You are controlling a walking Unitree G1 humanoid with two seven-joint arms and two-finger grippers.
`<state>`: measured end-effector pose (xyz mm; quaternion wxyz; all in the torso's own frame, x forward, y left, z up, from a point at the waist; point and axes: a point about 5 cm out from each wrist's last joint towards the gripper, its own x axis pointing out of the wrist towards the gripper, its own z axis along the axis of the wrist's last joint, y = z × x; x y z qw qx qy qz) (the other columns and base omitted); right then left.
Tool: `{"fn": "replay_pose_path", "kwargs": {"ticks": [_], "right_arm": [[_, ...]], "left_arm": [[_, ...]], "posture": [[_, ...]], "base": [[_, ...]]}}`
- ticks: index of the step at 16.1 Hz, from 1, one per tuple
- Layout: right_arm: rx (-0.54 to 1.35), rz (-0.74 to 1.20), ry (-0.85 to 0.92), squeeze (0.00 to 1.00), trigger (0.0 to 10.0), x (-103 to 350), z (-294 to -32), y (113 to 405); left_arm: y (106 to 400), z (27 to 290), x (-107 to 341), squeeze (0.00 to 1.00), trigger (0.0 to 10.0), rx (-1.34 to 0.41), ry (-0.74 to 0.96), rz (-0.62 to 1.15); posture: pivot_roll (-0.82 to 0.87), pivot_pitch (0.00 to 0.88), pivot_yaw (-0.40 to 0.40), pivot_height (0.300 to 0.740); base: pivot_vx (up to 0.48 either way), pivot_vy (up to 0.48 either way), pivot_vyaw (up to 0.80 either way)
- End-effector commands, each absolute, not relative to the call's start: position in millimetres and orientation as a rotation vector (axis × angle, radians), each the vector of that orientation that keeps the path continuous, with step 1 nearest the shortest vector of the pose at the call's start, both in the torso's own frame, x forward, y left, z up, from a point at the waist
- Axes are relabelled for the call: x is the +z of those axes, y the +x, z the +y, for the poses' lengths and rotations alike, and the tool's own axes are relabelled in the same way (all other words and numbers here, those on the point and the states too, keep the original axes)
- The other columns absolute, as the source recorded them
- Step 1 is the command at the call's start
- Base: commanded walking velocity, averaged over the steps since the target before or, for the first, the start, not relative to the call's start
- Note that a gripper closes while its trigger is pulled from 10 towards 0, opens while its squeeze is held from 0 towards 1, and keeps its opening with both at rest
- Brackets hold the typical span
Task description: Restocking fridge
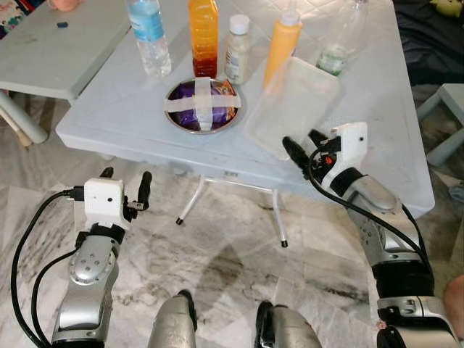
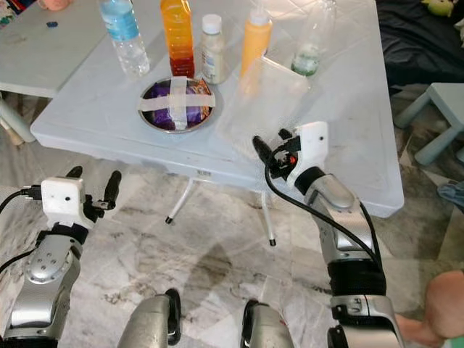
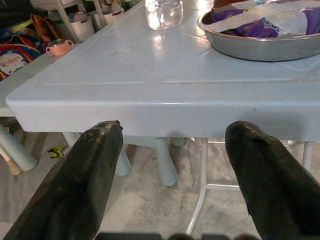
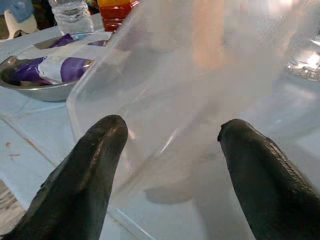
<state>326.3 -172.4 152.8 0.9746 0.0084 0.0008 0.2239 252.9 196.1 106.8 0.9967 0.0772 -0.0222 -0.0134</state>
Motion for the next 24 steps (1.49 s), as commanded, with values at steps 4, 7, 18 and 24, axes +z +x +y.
{"fn": "replay_pose_path", "kwargs": {"ticks": [4,7,18,24], "right_arm": [[0.391,-0.088,-0.068,0.80,10.0,163,-179,326],[0.289,-0.153,-0.030,0.39,10.0,176,-187,329],[-0.205,-0.043,-0.049,0.00,10.0,158,-236,331],[-0.156,0.040,-0.088,0.00,10.0,158,-235,361]], "left_arm": [[253,195,103,0.00,10.0,-0.028,0.153,-0.027],[254,194,103,0.00,10.0,-0.032,0.154,-0.028],[255,194,103,0.00,10.0,-0.033,0.152,-0.029],[254,196,103,0.00,10.0,-0.034,0.160,-0.027]], "posture": [[0.08,0.174,0.044,0.740],[0.08,0.174,0.043,0.740],[0.09,0.175,0.039,0.740],[0.11,0.180,0.040,0.740]], "base": [[0.000,0.000,0.00],[0.000,0.000,0.00],[0.000,0.000,0.00],[0.000,0.000,0.00]]}}
